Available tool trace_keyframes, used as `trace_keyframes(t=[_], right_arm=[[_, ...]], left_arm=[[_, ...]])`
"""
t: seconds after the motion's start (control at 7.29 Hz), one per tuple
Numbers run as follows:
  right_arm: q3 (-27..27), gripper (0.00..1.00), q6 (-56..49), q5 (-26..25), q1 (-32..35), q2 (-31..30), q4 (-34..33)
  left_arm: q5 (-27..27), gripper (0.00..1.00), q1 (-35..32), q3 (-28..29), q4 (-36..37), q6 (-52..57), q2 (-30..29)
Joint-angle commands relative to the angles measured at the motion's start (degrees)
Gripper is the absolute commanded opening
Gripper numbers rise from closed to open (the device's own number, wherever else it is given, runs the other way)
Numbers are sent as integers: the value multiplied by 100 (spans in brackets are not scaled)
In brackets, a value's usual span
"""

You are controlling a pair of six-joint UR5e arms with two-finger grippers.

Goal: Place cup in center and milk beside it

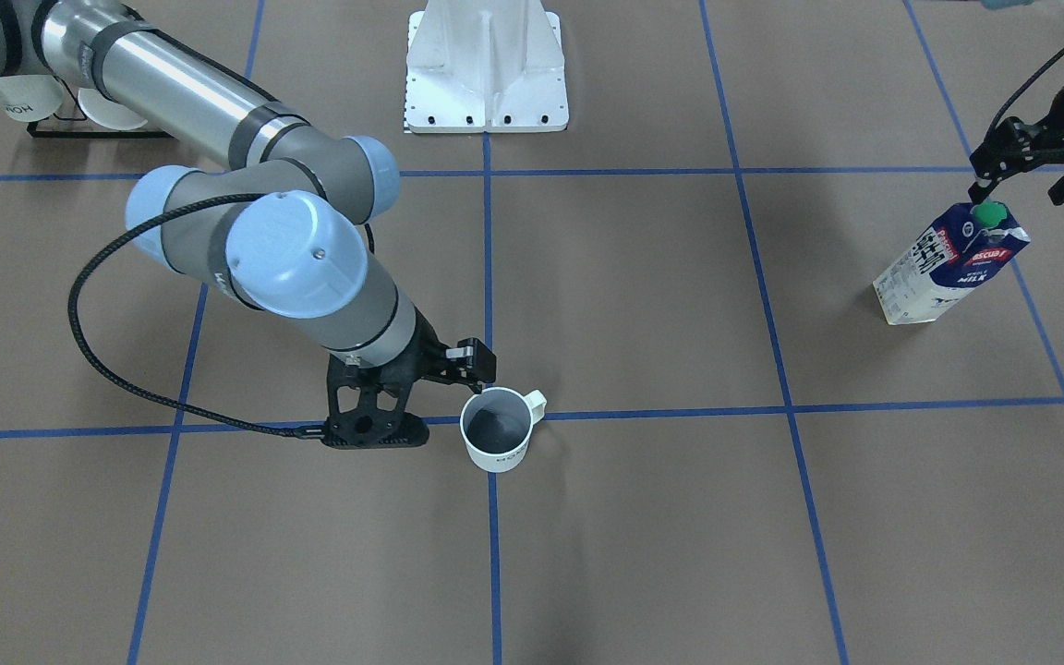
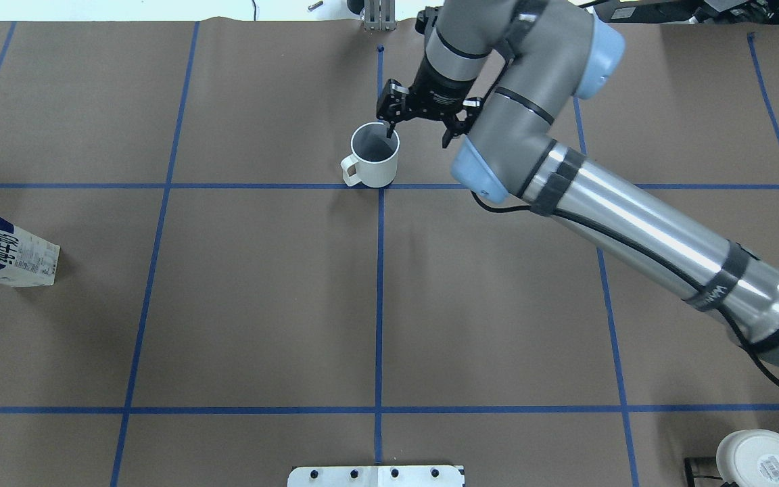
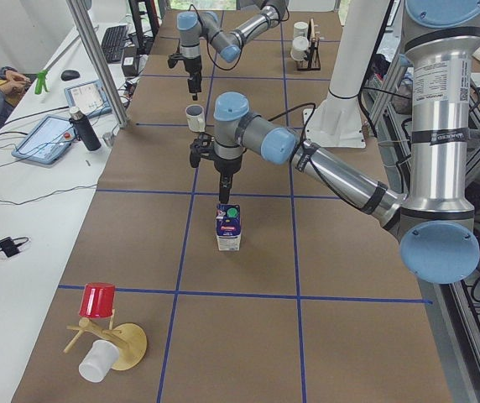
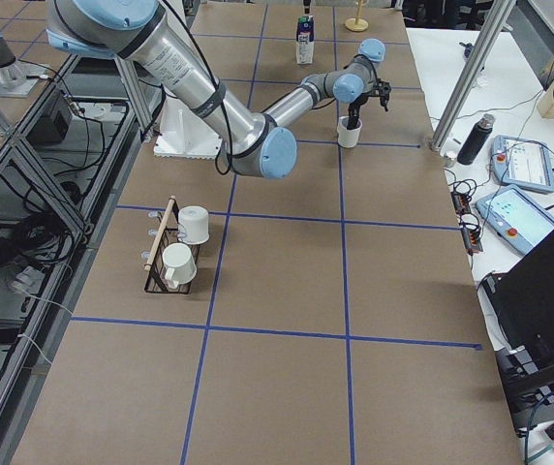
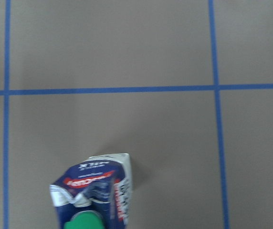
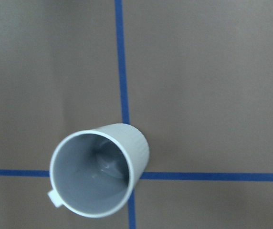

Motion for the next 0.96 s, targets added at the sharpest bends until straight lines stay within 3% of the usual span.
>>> trace_keyframes(t=[0.0,0.14,0.82], right_arm=[[1264,100,-29,-4,73,-1040,-201],[1294,100,-29,-22,73,-1087,-211],[1304,100,-29,-31,82,-1122,-220]], left_arm=[[26,98,35,745,-1214,-557,47],[17,98,44,1018,-1813,-674,187],[-10,98,368,1108,-2135,-1334,144]])
